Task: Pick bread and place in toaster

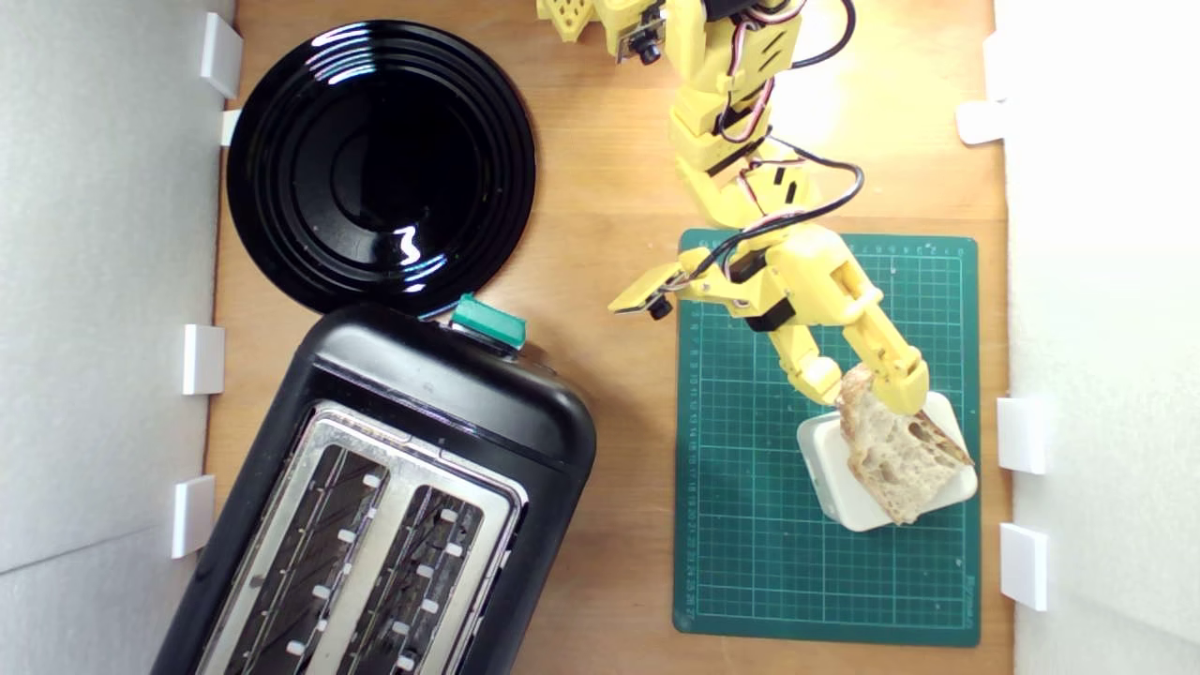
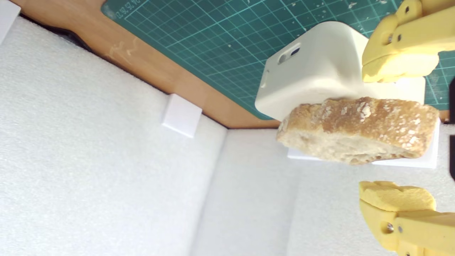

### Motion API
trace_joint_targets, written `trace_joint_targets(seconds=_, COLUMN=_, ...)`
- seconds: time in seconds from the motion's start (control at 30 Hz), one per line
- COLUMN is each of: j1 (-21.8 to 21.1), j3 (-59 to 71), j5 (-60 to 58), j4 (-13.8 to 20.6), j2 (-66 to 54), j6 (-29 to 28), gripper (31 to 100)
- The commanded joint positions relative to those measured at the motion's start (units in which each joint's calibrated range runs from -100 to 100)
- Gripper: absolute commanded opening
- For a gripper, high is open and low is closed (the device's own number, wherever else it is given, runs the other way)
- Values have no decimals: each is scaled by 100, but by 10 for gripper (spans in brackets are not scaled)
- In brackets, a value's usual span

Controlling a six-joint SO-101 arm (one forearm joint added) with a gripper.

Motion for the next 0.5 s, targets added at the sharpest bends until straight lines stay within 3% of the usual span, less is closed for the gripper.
trace_joint_targets(seconds=0.0, j1=-111, j3=-345, j5=-169, j4=-68, j2=-98, j6=-4, gripper=900)
trace_joint_targets(seconds=0.3, j1=-167, j3=-563, j5=-169, j4=-77, j2=143, j6=28, gripper=896)
trace_joint_targets(seconds=0.47, j1=-143, j3=-563, j5=-169, j4=-59, j2=143, j6=33, gripper=820)
